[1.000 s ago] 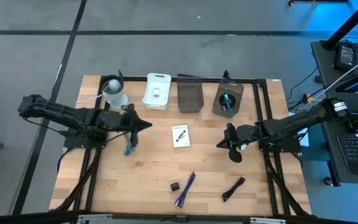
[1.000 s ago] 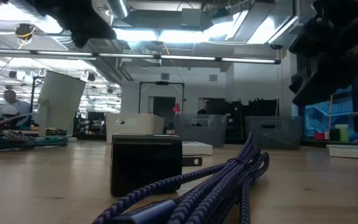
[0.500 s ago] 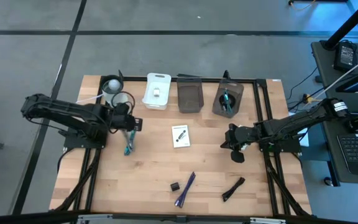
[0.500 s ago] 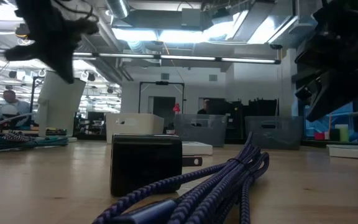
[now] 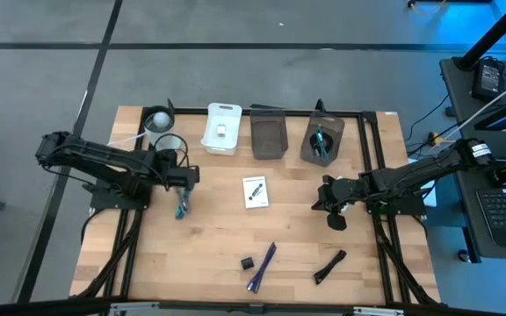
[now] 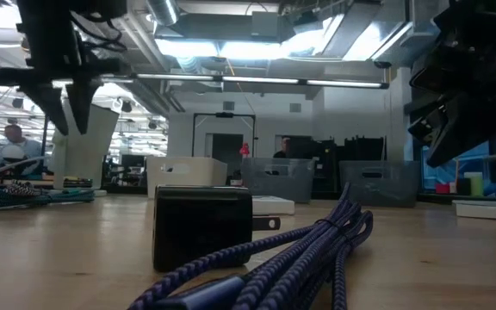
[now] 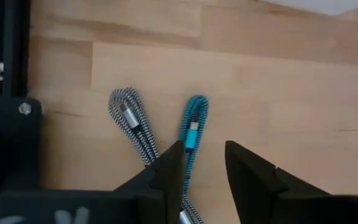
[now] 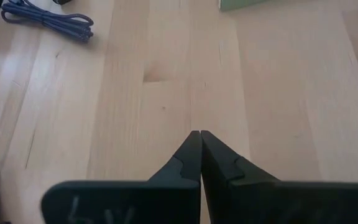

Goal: Pick and place items into bin
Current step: Put the gray charger cable into the right black bin

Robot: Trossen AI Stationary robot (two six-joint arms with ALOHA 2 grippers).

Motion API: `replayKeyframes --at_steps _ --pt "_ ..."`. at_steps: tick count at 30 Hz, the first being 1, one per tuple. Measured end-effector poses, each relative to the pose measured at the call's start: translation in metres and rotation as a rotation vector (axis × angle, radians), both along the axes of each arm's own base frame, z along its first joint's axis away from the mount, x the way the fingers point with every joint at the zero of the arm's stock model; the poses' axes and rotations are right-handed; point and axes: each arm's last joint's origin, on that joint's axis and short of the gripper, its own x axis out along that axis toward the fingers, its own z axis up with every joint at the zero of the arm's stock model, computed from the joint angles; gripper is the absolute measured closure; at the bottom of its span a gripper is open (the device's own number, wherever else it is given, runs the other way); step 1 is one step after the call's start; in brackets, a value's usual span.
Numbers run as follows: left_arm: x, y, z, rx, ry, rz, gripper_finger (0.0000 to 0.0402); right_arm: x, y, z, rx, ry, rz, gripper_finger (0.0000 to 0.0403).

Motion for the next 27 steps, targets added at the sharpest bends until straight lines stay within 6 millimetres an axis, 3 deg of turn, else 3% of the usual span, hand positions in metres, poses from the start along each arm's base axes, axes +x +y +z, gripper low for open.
replayKeyframes --at_steps 12,27 --pt "-0.003 -0.004 -0.046 -0.154 0.168 0.237 0.0283 0.000 0.000 0.001 -0.015 -0.012 0.018 0.0398" --pt "-0.003 -0.004 -0.075 -0.150 0.092 0.278 0.0283 0.001 0.000 0.001 -0.014 -0.020 0.018 0.0398"
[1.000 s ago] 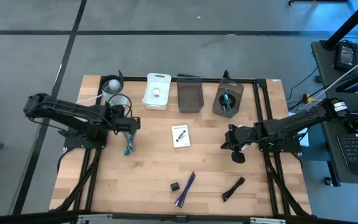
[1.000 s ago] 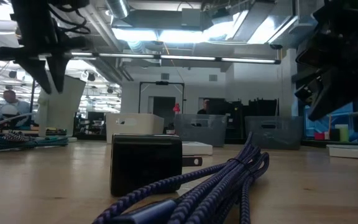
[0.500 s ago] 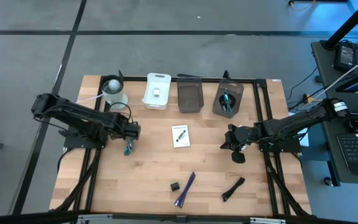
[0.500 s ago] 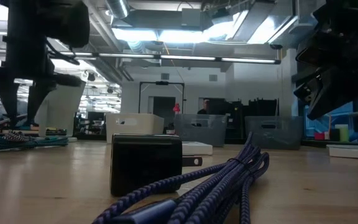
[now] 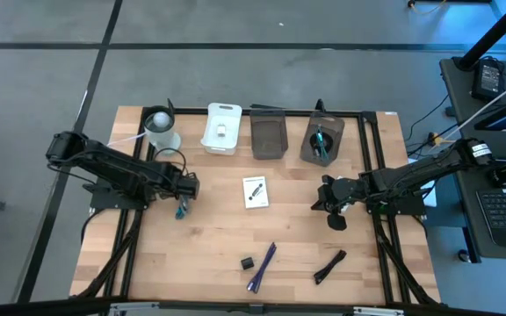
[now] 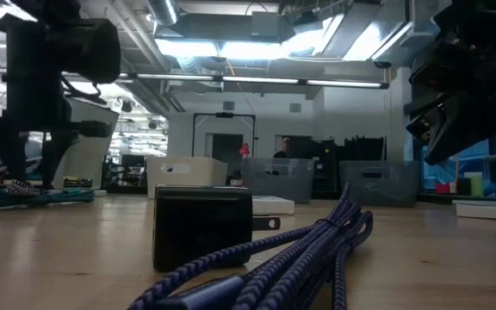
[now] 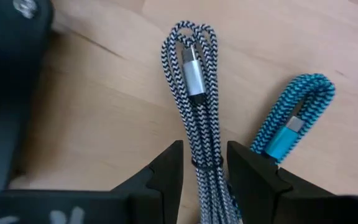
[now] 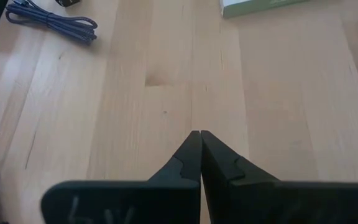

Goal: Pick and place items into bin
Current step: Put the gray charger cable into the right black bin

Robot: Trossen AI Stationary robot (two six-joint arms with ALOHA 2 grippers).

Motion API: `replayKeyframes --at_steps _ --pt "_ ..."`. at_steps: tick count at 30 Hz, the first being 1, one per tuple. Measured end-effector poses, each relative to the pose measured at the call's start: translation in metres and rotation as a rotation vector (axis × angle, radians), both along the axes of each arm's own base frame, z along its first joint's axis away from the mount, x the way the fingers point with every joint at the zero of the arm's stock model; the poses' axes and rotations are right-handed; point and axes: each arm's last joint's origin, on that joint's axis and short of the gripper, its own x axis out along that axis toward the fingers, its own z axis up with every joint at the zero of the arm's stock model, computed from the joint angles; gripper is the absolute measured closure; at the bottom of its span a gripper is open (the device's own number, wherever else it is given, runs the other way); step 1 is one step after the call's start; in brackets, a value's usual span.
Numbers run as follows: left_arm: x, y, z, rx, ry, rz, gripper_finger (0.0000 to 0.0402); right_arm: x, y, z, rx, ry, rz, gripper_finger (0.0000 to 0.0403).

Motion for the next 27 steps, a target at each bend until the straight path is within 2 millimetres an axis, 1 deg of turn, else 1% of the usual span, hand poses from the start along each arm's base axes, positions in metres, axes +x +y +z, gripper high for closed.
replayKeyframes --at_steps 7,10,14,16,19,22,25,27 --pt "-0.004 0.000 -0.013 -0.026 -0.031 0.022 0.0289 0.000 0.000 0.000 0.001 -0.002 -0.001 0.0398" --pt "-0.004 -0.001 -0.013 -0.050 -0.025 -0.014 0.0314 0.001 0.000 0.001 0.004 -0.014 -0.001 0.0398" --pt "-0.004 -0.001 -0.013 -0.066 -0.023 -0.018 0.0368 0.001 0.000 0.002 0.004 -0.021 0.000 0.0398" --pt "-0.004 -0.001 -0.012 -0.066 -0.029 -0.018 0.0379 0.001 0.000 0.002 0.004 -0.022 0.001 0.0398" --pt "-0.001 -0.002 -0.005 -0.069 -0.054 -0.053 0.0383 0.001 0.000 0.002 0.004 -0.022 0.001 0.0398" --pt "0.001 -0.002 0.008 -0.066 -0.076 -0.080 0.0383 0.001 0.000 0.002 0.004 -0.022 0.001 0.0398" --pt "0.006 -0.001 0.027 -0.012 -0.148 -0.125 0.0384 0.001 0.000 0.002 0.004 -0.022 0.000 0.0398" --pt "0.011 0.001 0.042 0.063 -0.211 -0.168 0.0384 0.002 0.000 0.002 0.009 -0.032 -0.004 0.0398"
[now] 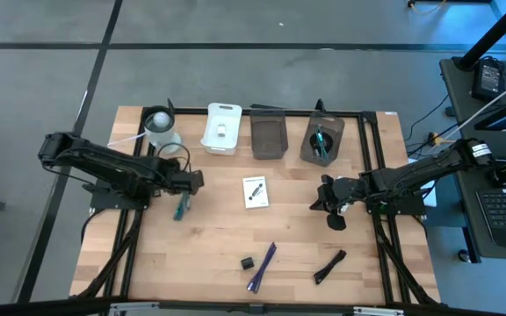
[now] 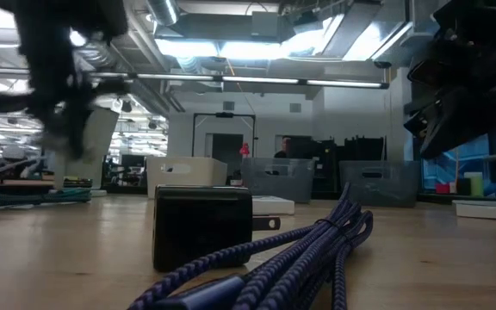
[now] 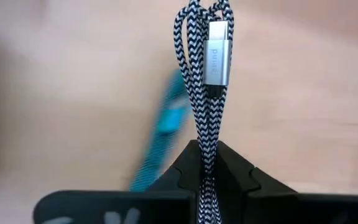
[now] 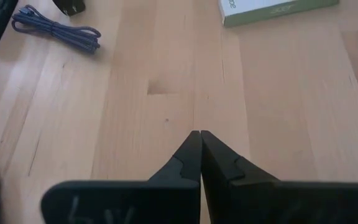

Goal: Pick and place items into bin
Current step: Put the gray charger cable into the right black bin

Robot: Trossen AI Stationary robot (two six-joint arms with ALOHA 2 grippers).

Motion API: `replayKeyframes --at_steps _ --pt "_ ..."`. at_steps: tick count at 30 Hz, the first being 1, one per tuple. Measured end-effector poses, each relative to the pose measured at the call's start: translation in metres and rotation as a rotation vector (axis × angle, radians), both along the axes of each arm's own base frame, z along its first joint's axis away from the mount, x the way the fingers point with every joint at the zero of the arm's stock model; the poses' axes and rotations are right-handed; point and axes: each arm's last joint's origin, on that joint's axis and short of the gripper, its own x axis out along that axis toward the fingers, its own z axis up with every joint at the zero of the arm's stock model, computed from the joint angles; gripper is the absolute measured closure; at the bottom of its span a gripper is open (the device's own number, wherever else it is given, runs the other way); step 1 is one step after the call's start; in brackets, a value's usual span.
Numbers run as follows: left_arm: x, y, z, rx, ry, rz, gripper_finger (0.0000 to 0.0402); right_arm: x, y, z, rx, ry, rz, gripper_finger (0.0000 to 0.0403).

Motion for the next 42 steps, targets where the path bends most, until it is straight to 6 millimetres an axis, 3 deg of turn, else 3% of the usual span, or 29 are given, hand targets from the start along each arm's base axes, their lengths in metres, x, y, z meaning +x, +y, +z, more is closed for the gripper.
replayKeyframes --at_steps 5,10,14,17,27,35,42 --pt "0.019 0.004 0.048 0.270 -0.188 -0.169 0.0384 0.004 0.000 0.005 0.002 -0.073 -0.016 0.0400" --pt "0.052 0.004 0.086 0.635 -0.345 -0.445 0.0384 0.011 -0.004 0.013 -0.043 -0.183 -0.119 0.0393" --pt "0.078 0.003 0.100 0.871 -0.417 -0.705 0.0384 0.020 -0.010 0.032 -0.035 -0.341 -0.188 0.0392" --pt "0.096 0.003 0.100 0.976 -0.464 -0.776 0.0384 0.028 -0.014 0.052 -0.029 -0.433 -0.212 0.0392" --pt "0.140 0.023 0.090 1.041 -0.616 -0.928 0.0384 0.044 -0.027 0.112 -0.014 -0.604 -0.286 0.0360" --pt "0.176 0.047 0.117 1.127 -0.687 -1.119 0.0384 0.055 -0.040 0.126 -0.017 -0.624 -0.364 0.0300" --pt "0.185 0.068 0.125 1.102 -0.722 -1.208 0.0384 0.065 -0.046 0.138 -0.015 -0.643 -0.400 0.0240"
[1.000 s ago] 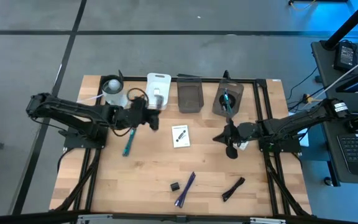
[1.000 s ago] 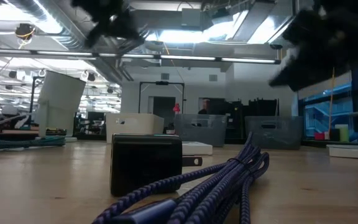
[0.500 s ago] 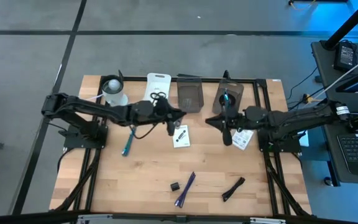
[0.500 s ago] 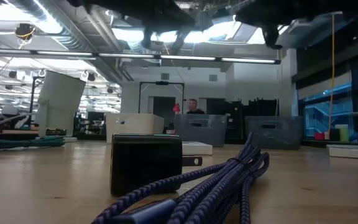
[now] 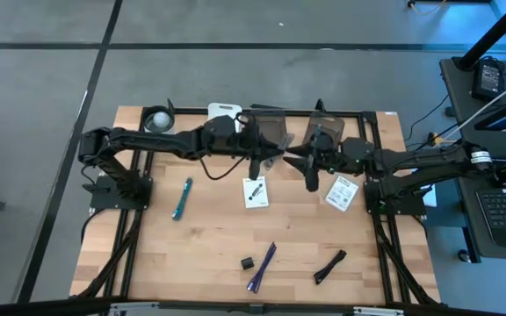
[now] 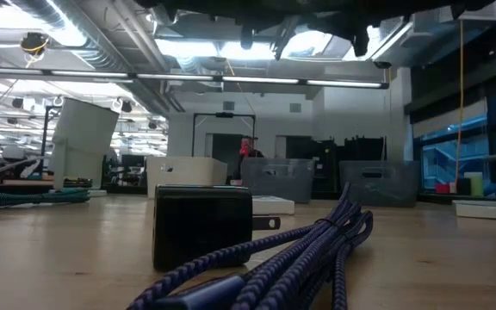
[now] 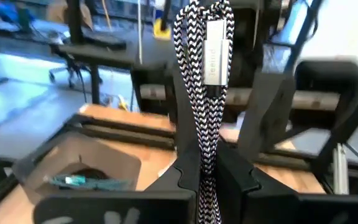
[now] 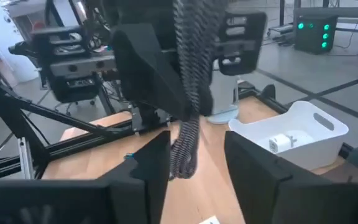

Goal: Pick and place items into bin
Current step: Put the gray charger cable into the right black bin

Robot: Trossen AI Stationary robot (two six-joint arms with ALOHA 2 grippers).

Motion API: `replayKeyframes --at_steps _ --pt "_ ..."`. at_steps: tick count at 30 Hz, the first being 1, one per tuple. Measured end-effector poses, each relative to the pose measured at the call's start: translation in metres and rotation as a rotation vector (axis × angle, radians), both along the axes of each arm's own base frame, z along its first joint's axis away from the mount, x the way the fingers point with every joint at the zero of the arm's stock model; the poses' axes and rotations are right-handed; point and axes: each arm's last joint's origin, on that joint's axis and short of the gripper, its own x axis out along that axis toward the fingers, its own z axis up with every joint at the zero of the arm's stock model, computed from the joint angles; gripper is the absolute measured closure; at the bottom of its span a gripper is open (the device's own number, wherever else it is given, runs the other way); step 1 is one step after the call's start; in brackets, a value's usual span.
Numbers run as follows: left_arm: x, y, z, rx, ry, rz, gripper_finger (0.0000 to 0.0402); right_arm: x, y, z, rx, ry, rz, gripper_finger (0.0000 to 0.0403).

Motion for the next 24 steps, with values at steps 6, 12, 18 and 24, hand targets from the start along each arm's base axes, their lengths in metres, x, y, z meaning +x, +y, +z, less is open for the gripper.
replayKeyframes --at_steps 6,12,18,24 --pt "-0.002 0.007 -0.002 -0.014 0.018 -0.058 0.0384 0.000 -0.002 0.011 -0.007 -0.084 -0.019 0.0192" --pt "-0.003 0.010 -0.002 -0.007 0.018 -0.095 0.0384 0.000 -0.008 0.013 -0.010 -0.104 -0.066 0.0161" --pt "-0.003 0.010 -0.002 0.006 0.018 -0.098 0.0384 0.003 -0.010 0.012 0.001 -0.111 -0.077 0.0157" --pt "-0.004 0.014 -0.005 -0.001 0.045 -0.084 0.0384 0.013 -0.010 0.003 0.023 -0.093 -0.077 0.0157"
